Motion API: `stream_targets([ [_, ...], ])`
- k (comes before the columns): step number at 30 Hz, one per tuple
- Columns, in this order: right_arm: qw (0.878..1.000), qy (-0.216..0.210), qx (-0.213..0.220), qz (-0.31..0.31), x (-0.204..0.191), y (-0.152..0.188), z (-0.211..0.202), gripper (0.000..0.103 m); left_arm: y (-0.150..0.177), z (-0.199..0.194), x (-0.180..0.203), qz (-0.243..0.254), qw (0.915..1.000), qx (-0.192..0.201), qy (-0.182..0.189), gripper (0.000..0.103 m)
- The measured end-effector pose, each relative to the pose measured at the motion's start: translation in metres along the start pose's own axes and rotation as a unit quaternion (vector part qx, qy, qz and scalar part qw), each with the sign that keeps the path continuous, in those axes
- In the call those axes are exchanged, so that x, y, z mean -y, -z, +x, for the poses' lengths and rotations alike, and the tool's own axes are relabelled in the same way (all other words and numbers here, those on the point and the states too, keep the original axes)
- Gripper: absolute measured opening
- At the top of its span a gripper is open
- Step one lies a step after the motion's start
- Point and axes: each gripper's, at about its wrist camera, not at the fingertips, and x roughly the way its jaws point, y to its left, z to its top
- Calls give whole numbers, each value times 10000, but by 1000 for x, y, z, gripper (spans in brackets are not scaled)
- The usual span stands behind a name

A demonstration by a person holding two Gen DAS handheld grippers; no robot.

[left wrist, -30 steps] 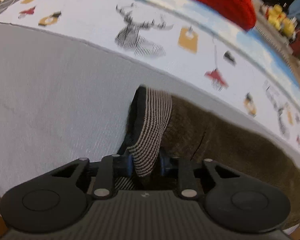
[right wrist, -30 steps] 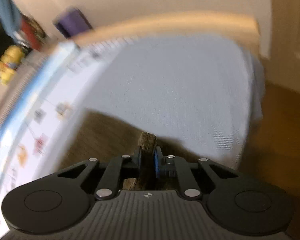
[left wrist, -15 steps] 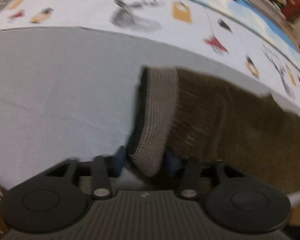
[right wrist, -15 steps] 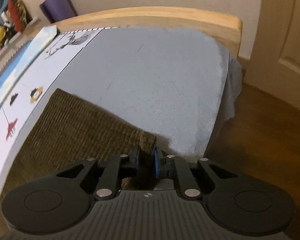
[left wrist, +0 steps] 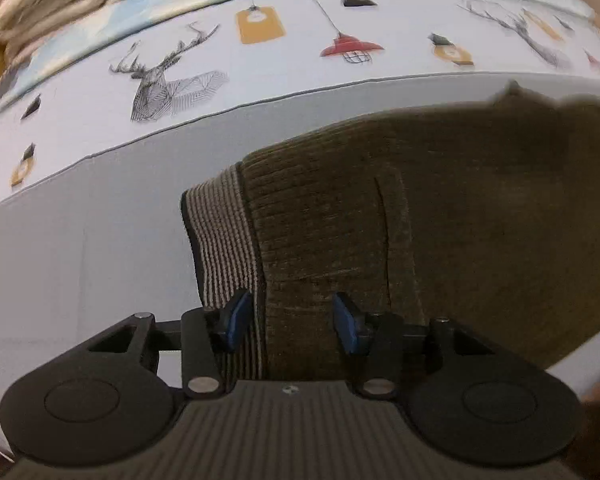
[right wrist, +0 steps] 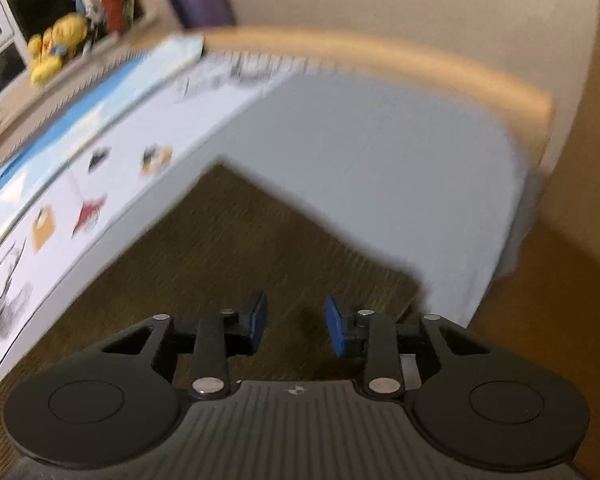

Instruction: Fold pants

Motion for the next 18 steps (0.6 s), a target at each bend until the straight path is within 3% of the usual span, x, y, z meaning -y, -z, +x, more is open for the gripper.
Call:
stream_targets([
  [4, 9996, 62, -202, -188, 1, 3, 9, 35, -11, -27, -8, -626, 9957, 578, 356, 51],
  [6, 9990, 106, -246, -368, 2, 4, 13, 35, -23, -38, -5, -546, 9918, 1095, 378, 51],
  [8, 9979, 222, -378, -474, 2, 8, 20, 35, -31, -40, 6, -398, 9895, 1345, 338, 51],
  [10, 9971, 267, -440, -555, 0, 10, 23, 35, -41, -26, 8, -279, 9914, 1247, 298, 51],
  [11, 9969, 293, -435, -580, -2, 9, 23, 35, -46, -9, 8, -236, 9950, 952, 176, 51],
  [13, 9968, 363, -359, -612, -8, 10, 18, 35, -43, 27, 5, -193, 9995, 145, -188, 40],
  [15, 9964, 237, -51, -810, -23, 9, 4, 35, -46, 25, 9, -171, 9994, 145, -270, 40],
  [18, 9874, -600, 474, -1388, -68, 14, -23, 35, -49, 11, 10, -403, 9987, 276, -118, 42],
])
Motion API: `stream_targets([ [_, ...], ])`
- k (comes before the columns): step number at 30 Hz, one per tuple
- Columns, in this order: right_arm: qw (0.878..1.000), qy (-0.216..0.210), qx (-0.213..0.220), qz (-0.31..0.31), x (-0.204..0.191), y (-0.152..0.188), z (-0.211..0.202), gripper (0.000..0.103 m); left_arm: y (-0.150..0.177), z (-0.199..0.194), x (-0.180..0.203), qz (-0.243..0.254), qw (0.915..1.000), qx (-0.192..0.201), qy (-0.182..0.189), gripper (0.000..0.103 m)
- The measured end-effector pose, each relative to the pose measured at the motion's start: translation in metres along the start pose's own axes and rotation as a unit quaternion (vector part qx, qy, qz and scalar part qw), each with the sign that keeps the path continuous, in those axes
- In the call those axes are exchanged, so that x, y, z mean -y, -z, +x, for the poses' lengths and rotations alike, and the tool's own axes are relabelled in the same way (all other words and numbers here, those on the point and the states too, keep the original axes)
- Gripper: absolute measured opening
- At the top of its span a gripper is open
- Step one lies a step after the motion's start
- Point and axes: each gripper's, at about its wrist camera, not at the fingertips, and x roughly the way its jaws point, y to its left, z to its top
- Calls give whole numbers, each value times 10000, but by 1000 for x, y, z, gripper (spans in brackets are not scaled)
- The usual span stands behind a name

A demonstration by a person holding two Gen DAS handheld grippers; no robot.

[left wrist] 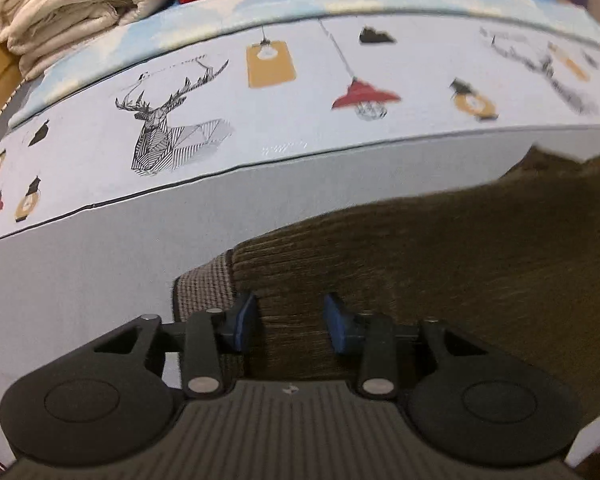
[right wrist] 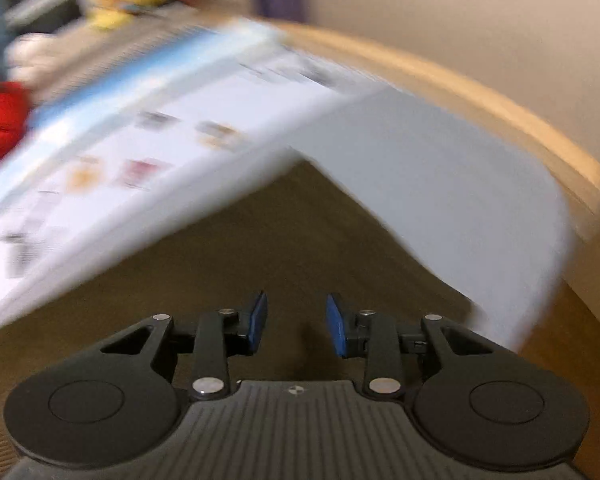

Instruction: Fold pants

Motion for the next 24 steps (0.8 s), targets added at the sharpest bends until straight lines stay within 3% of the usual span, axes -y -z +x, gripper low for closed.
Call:
stream_targets([
  [2, 9965, -658, 299, -427, -39, -4, -11, 31, -3, -11, -2, -160, 9994, 206, 241, 42],
  [3, 9922, -994, 411, -632, -60, -6, -15, 24, -5, -14, -4, -231, 9987, 277, 372, 42],
  [4, 9858, -1377, 477, -833, -84, -7, -18, 4, -4, -16, -5, -273, 9978, 315, 517, 42],
  [5, 9779, -1759, 493, -1013, -110, -7, -20, 1, -2, -14, -7, -271, 9975, 274, 600, 42],
  [8, 9483, -2860, 332, -1333, -183, -2, -20, 1, 13, 13, -15, -109, 9984, -446, 338, 36],
  [10, 9203, -3636, -87, -1443, -231, 3, -13, 3, 14, 12, -17, -27, 9985, -371, 397, 35],
  [12, 8986, -4087, -535, -1503, -275, 11, -2, 5, 17, 11, -17, -50, 9985, -347, 424, 35],
  [16, 8739, -4317, -1308, -1813, -358, 36, 30, 34, 19, 11, -13, 87, 9986, -326, 419, 36],
  [20, 8579, -4306, -1874, -2085, -409, 57, 66, 40, 16, 15, -18, 17, 9981, -341, 505, 36],
  [24, 8467, -4271, -2243, -2246, -436, 76, 84, 43, 16, 16, -19, 69, 9980, -329, 544, 36],
])
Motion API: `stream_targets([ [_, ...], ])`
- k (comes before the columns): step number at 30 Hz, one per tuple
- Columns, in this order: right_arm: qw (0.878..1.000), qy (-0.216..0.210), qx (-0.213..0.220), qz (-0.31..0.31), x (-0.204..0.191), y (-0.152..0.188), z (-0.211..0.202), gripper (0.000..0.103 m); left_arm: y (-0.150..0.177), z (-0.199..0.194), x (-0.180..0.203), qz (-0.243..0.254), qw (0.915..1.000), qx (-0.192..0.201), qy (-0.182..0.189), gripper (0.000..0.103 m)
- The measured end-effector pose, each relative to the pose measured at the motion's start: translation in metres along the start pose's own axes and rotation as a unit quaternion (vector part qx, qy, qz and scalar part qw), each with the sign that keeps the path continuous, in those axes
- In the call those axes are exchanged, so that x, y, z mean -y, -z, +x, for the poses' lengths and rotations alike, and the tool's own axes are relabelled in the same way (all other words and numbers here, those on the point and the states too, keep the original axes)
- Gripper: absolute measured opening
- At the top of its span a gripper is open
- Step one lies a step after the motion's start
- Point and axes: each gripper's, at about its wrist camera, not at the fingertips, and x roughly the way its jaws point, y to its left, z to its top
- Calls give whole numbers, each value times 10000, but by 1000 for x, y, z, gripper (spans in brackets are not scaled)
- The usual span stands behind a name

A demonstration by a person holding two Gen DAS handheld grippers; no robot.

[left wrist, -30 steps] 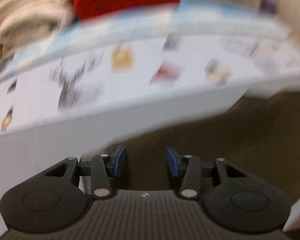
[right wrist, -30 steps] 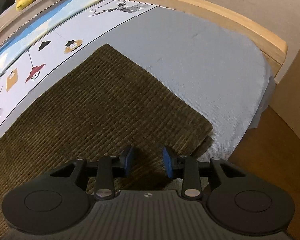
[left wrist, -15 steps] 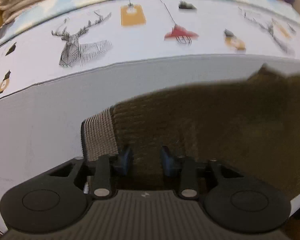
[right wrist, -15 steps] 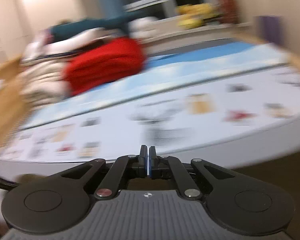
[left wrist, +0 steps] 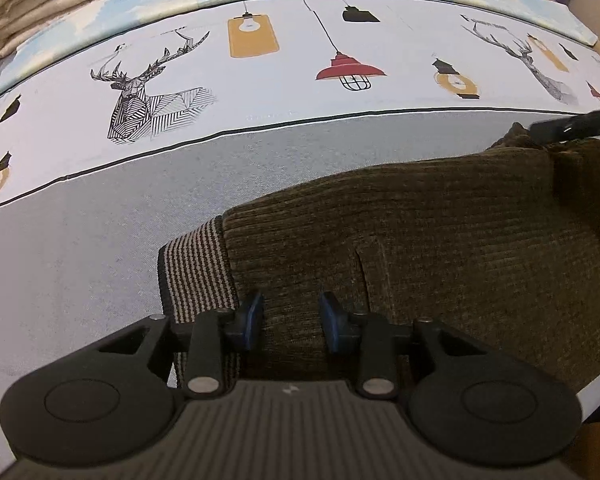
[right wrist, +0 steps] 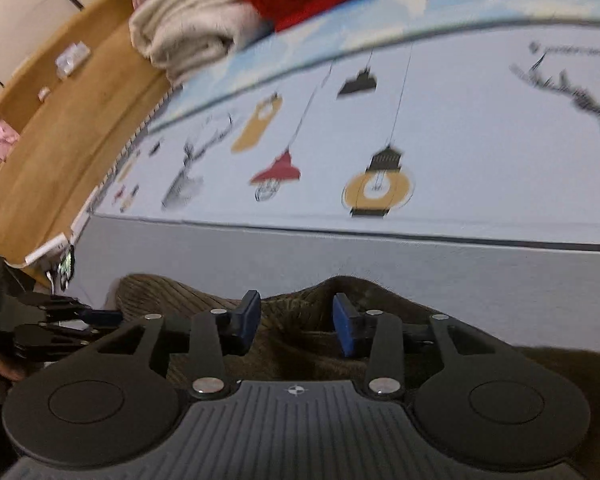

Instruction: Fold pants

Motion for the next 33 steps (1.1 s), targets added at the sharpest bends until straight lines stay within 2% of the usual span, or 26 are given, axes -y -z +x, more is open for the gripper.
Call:
stream_targets([
  [4, 9985, 183, -315, -412, 1, 6, 14, 43, 1, 0, -3, 23, 10000, 12, 84, 36],
  [6, 9976, 90, -362, -592, -3, 1, 13, 22, 1, 0, -5, 30, 9999, 15, 128, 36],
  [7, 9967, 2, -383, -713, -5, -3, 13, 16, 2, 0, -6, 30, 9999, 15, 146, 36],
  [9, 9955, -17, -181, -930, -10, -9, 5, 13, 2, 0, -8, 24, 9998, 9, 175, 36],
  [12, 9974, 58, 153, -695, -6, -19, 7, 12, 1, 1, -8, 34, 9999, -1, 168, 36],
  [15, 9913, 683, 81, -1124, -14, -9, 27, 14, 1, 0, -6, 80, 9999, -4, 153, 36],
  [16, 9851, 1021, 129, -1376, -19, -4, 32, 20, 1, -1, -6, 81, 9998, -3, 155, 36],
  [17, 9791, 1281, 260, -1558, -23, -2, 32, 30, 1, -1, -6, 76, 9998, -5, 161, 36],
  [21, 9527, 2431, 990, -1535, -26, -8, 5, 30, 2, -5, -9, -1, 9997, -10, 250, 36],
  [22, 9530, 2441, 1197, -1335, -22, -10, -8, 30, 2, -7, -11, -62, 9996, -5, 293, 36],
  [24, 9681, 1777, 1468, -985, -18, -10, -33, 29, 1, -12, -15, -194, 9990, 75, 392, 37],
  [26, 9843, 739, 1176, -1093, -22, -2, -43, 29, -1, -20, -17, -283, 9981, 243, 484, 37],
  [28, 9851, 277, 670, -1560, -34, 14, -36, 28, -2, -27, -16, -345, 9968, 394, 606, 37],
  [29, 9839, 316, 411, -1712, -36, 20, -28, 27, -3, -29, -15, -375, 9961, 446, 664, 37],
  [31, 9793, 878, -105, -1819, -27, 33, -2, 26, -6, -31, -11, -363, 9953, 534, 727, 37],
  [32, 9762, 1079, -129, -1878, -20, 37, 4, 24, -7, -32, -8, -327, 9952, 576, 727, 37],
  [33, 9771, 1026, -19, -1863, -17, 38, 2, 23, -8, -33, -6, -294, 9950, 616, 727, 37],
])
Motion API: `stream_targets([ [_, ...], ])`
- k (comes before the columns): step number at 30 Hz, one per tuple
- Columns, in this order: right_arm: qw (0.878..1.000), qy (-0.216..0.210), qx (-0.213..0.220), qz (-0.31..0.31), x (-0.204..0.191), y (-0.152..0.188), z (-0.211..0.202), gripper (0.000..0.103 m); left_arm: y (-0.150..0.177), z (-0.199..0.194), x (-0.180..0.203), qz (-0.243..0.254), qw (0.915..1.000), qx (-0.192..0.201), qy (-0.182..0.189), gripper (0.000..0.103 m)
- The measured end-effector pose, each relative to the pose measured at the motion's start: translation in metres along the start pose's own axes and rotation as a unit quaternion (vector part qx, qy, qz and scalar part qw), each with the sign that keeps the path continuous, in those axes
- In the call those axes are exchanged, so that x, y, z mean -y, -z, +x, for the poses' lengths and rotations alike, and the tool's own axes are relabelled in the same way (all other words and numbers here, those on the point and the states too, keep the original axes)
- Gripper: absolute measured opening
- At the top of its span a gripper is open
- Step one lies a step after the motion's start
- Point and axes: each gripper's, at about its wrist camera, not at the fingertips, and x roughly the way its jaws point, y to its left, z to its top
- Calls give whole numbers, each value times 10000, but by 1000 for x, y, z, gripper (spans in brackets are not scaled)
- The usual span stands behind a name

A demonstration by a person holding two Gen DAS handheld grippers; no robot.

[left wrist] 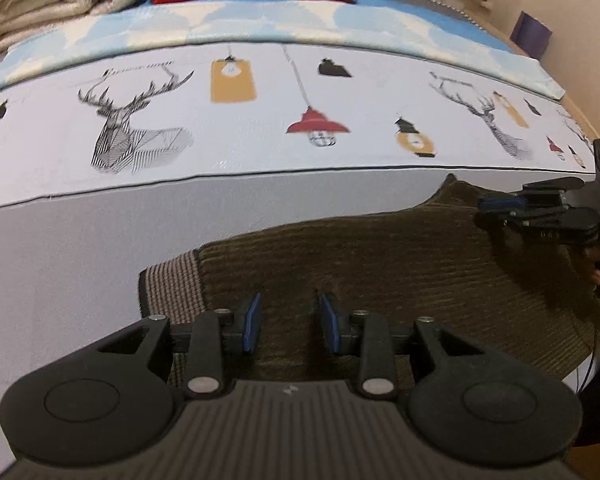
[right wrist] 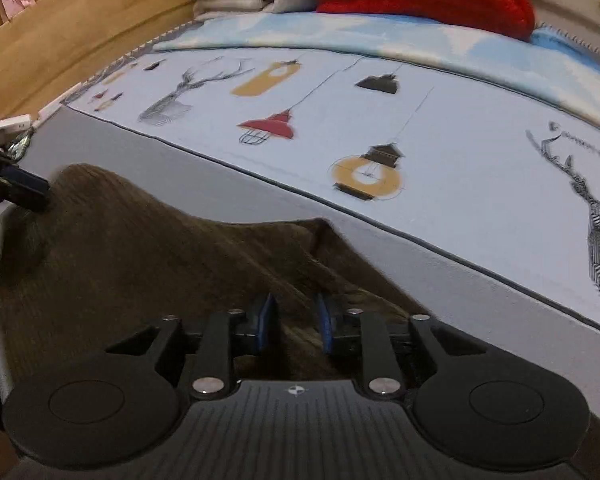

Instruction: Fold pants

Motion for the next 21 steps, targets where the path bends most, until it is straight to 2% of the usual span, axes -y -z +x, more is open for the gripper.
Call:
stream_targets([
  [1, 9999, -2, 9, 169, 3, -2, -4, 23, -1, 0, 2, 38, 10000, 43, 0, 37],
  [3, 9973, 552, 290, 394, 7, -8, -25, 23, -2, 4, 1, 120, 9999, 82, -78, 37],
  [4, 9942, 783, 512, 534, 13, -9, -40, 26, -2, 10, -4, 110, 9996, -10, -272, 37],
  [5, 9905, 907, 690, 763, 20, -8, -60, 26, -1, 20, -10, 43, 9978, -216, -622, 32],
  [6, 9848, 1042, 863, 1087, 31, -6, -82, 26, 2, 28, -16, -34, 9952, -434, -873, 26],
  [9, 9593, 1652, 1310, 1878, 64, 16, -145, 32, 1, 25, -11, -220, 9942, -395, -976, 28],
  [11, 9288, 2156, 1662, 2514, 88, 47, -197, 38, 0, 18, 3, -162, 9939, -297, -1049, 30],
  [13, 8933, 2672, 1927, 3057, 106, 83, -244, 39, -1, 5, 20, -90, 9949, -11, -1004, 30],
  [15, 8500, 3071, 2229, 3655, 120, 127, -293, 39, 0, -10, 36, -125, 9967, 246, -758, 31],
  [16, 8282, 3227, 2354, 3931, 127, 152, -314, 39, 2, -19, 46, -121, 9977, 330, -577, 32],
  [19, 7736, 3572, 2597, 4544, 140, 221, -364, 39, 10, -42, 81, 57, 9980, 482, -412, 32],
  [21, 7484, 3689, 2576, 4873, 149, 264, -383, 39, 21, -56, 105, 293, 9978, 575, -148, 34],
])
